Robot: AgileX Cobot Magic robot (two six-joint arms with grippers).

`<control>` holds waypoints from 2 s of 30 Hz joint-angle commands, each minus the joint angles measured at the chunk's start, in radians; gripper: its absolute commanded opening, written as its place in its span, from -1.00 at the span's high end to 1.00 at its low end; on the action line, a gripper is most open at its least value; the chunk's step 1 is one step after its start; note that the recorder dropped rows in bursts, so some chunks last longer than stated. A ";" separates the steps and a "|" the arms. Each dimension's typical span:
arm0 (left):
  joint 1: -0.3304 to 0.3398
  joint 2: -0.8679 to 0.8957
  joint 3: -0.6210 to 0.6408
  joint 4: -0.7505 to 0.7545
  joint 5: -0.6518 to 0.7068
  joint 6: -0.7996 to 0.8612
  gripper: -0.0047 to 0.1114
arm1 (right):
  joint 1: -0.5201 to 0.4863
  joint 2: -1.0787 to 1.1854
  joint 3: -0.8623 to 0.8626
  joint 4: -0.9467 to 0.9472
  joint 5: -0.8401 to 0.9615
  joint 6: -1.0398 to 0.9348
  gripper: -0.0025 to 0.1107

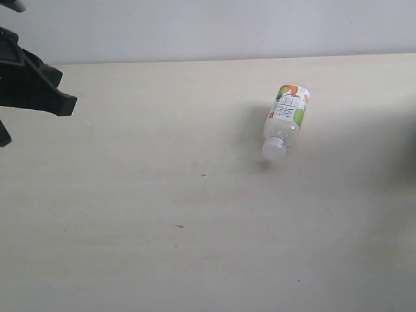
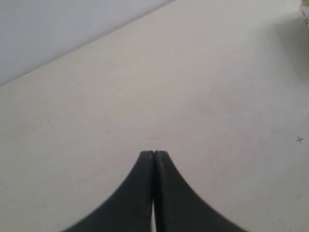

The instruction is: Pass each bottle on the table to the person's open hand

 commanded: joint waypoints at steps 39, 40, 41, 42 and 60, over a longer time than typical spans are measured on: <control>0.069 0.271 0.324 -0.023 -0.971 -0.098 0.92 | 0.001 -0.004 0.002 -0.005 -0.008 -0.002 0.96; 0.063 0.271 0.289 0.000 -0.904 -0.144 0.92 | 0.001 -0.004 0.002 -0.005 -0.008 -0.002 0.96; 0.047 0.271 0.228 0.029 -0.782 -0.188 0.89 | 0.001 -0.004 0.002 -0.005 -0.008 -0.002 0.96; 0.025 0.274 0.184 0.042 -0.698 -0.228 0.85 | 0.001 -0.004 0.002 -0.005 -0.008 -0.002 0.96; -0.308 0.595 -0.263 0.036 -0.378 -0.364 -0.22 | 0.001 -0.004 0.002 -0.005 -0.008 -0.002 0.96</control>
